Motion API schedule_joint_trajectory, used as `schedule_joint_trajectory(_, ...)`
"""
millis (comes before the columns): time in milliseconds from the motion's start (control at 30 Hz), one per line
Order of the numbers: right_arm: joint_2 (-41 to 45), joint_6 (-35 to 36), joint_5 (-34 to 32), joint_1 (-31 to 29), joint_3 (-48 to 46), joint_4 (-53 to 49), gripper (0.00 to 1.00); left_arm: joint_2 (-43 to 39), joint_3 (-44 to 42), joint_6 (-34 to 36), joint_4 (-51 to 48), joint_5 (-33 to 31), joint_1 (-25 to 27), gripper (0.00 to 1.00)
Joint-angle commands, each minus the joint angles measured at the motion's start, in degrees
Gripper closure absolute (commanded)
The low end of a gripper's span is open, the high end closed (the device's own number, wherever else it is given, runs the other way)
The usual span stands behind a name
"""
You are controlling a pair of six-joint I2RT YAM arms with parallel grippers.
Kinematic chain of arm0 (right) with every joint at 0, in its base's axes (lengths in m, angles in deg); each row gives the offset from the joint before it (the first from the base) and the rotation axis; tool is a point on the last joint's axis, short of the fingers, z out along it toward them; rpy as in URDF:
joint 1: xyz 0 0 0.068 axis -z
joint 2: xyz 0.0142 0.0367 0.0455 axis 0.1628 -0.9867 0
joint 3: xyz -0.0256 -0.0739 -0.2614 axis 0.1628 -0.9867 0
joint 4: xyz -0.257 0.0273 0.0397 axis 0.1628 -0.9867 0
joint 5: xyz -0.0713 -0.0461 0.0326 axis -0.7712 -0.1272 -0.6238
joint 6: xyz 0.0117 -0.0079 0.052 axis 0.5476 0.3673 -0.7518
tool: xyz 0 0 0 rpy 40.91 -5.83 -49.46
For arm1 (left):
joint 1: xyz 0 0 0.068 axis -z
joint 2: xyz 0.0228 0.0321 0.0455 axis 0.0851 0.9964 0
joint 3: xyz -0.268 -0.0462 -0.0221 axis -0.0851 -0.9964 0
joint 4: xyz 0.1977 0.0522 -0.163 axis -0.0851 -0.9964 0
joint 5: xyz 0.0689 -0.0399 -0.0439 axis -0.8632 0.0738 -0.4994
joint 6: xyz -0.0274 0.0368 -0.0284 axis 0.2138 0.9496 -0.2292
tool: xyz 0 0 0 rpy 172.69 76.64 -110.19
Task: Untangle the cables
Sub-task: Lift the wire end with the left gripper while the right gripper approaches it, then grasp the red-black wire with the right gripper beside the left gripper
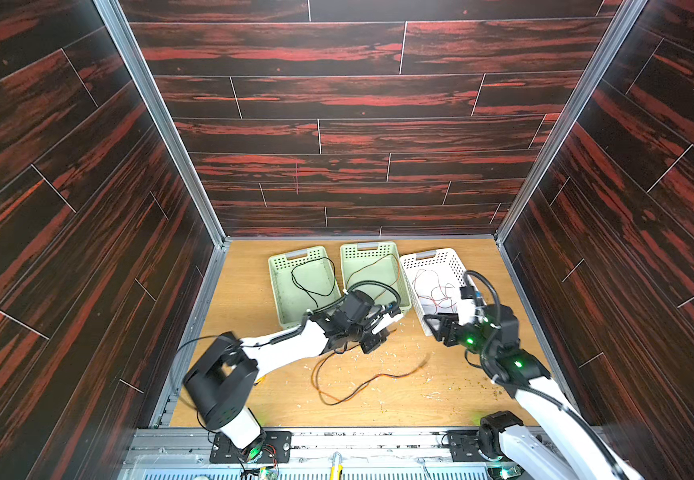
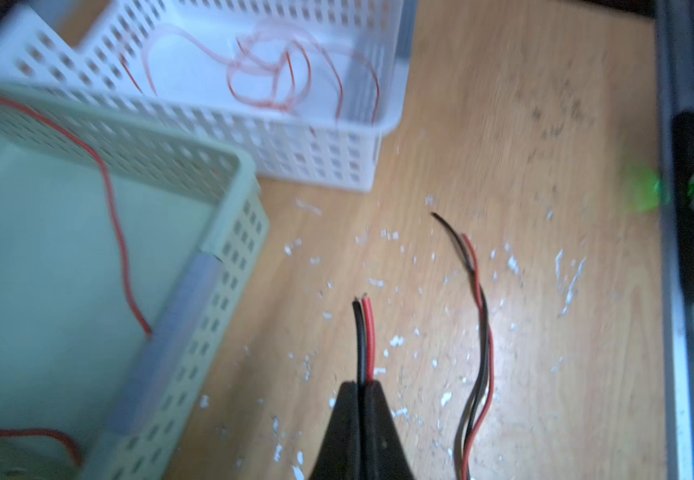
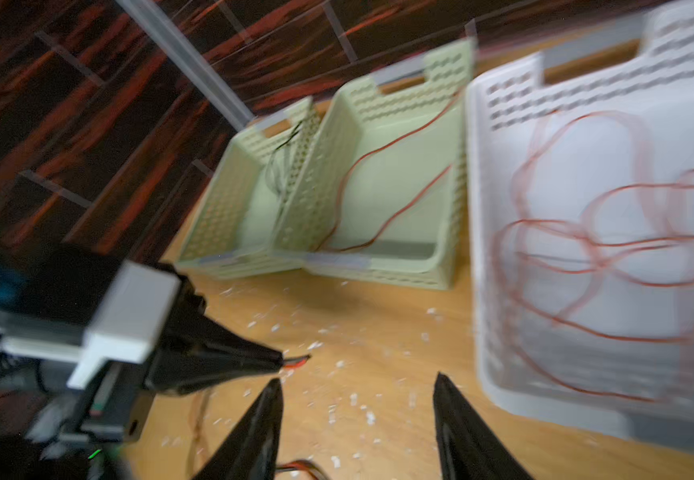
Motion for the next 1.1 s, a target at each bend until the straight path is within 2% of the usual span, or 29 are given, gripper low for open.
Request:
schedule_joint_trajectory(0, -1.86, -2.84, 12.95, 0.09, -1.73, 9.11, 0.42, -2.87, 0.43, -1.43, 2.05, 1.64, -1.47, 1.00)
schedule_joint_trajectory(100, -1.83, -4.15, 17.49, 0.09, -5.10, 17.62, 0.43, -4.93, 1.10, -2.58, 2.82, 2.35, -2.71, 1.00)
schedule_joint_trajectory(300, -0.61, -2.04, 22.74, -0.01, -8.60, 26.63, 0.44, -8.77, 2.70, -3.33, 3.69, 3.75, -4.48, 1.00)
schedule_joint_trajectory(600, -9.62, -8.37, 25.87, -0.61, -6.01, 40.30, 0.51, -9.03, 4.12, -3.97, 6.18, 10.40, -4.25, 1.00)
schedule_joint_trajectory(700, -12.72, -11.95, 27.46, -0.75, -4.09, 42.86, 0.53, -8.88, 4.38, -3.96, 6.22, 10.24, -3.87, 1.00)
schedule_joint_trajectory(833, -16.33, -18.34, 29.07, -1.43, -4.17, 51.21, 0.56, -8.81, 5.07, -3.56, 6.21, 9.29, -2.05, 1.00)
schedule_joint_trajectory(1067, -18.14, -18.41, 28.61, -1.93, -3.57, 50.77, 0.61, -7.85, 6.79, -1.04, 4.55, 6.49, -0.22, 1.00)
